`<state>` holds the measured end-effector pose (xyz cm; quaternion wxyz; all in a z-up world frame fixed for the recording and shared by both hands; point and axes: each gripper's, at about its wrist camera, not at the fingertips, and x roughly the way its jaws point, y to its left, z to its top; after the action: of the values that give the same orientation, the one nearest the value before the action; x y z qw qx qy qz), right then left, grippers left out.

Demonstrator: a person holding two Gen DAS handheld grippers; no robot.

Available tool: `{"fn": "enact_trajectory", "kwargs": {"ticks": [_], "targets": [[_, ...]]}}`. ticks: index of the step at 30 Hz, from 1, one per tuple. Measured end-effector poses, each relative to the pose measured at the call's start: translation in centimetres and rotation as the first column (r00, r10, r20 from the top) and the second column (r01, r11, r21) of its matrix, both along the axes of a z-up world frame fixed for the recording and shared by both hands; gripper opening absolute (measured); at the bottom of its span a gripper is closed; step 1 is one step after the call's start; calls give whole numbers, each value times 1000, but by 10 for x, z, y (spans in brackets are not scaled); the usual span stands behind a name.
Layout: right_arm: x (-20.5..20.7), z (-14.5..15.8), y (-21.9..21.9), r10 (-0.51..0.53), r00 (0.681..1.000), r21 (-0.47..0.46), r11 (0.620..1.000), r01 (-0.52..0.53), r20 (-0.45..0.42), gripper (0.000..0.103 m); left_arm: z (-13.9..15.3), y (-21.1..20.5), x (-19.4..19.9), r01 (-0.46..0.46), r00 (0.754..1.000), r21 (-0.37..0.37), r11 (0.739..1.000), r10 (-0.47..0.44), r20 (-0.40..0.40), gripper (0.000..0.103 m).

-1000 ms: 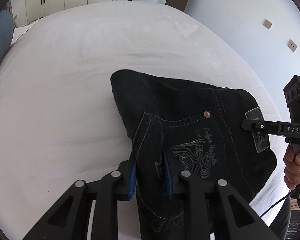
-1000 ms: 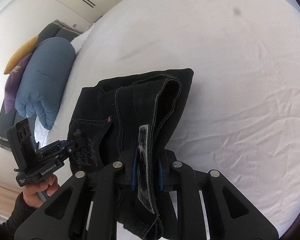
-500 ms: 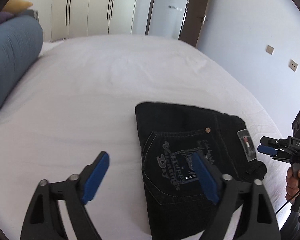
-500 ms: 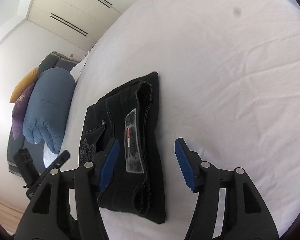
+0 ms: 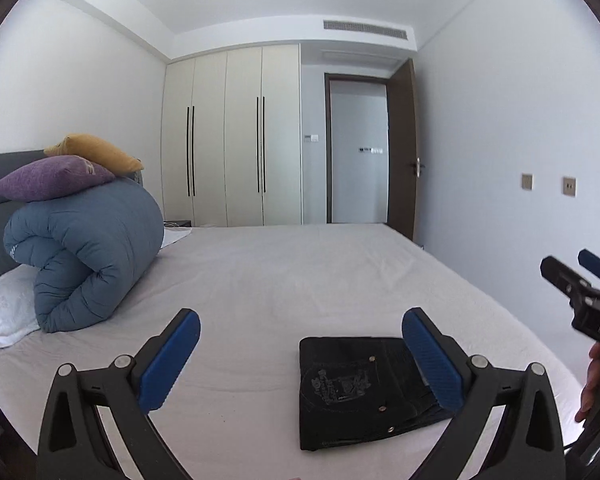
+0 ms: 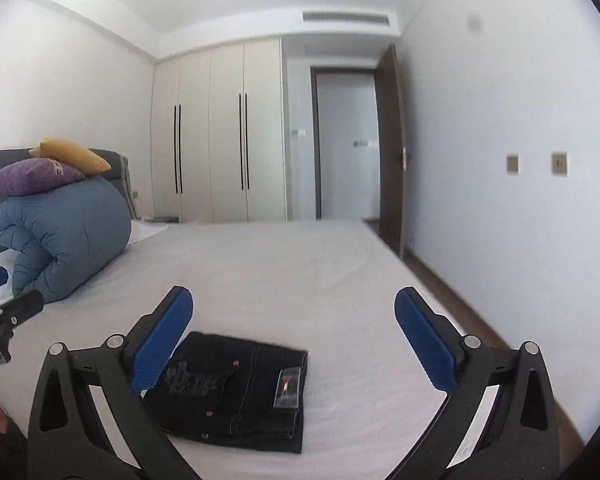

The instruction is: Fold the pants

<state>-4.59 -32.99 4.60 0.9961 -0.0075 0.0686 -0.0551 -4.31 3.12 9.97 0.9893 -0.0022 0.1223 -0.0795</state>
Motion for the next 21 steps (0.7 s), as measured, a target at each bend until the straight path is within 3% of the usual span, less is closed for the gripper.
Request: {"fn": "enact_trajectory", "kwargs": {"ticks": [3,5,7,9,11,16,21], "targets": [[-24,23,12,25,1000,-20,999,-25,-11,103,24,4,-14,20,1000,12,1000,-20,-19,103],[-34,30,18,-12,999,-22,1000,11,-42,103,35,-2,-19,19,999,98,995,-15,-37,103],[-49,37,25,1,998,-18,1000,-2,-68,103,40,-11,-26,18,1000,223,975,-14,-20,103],[-69,45,29,38,995,3,999,-38,-90,103,48,-12,-30,-2,999,271,963,12,-33,103],[-79,49,34,52,992,37,998,-48,-118,103,47,-12,-22,-1,993,250,968,31,-115,103],[-84,54,27,45,969,154,988,-7,-243,103,27,-5,1,18,951,71,997,5,-308,103],[-75,40,24,18,950,156,987,32,-313,103,9,-13,4,26,927,67,997,1,-374,103]]}}
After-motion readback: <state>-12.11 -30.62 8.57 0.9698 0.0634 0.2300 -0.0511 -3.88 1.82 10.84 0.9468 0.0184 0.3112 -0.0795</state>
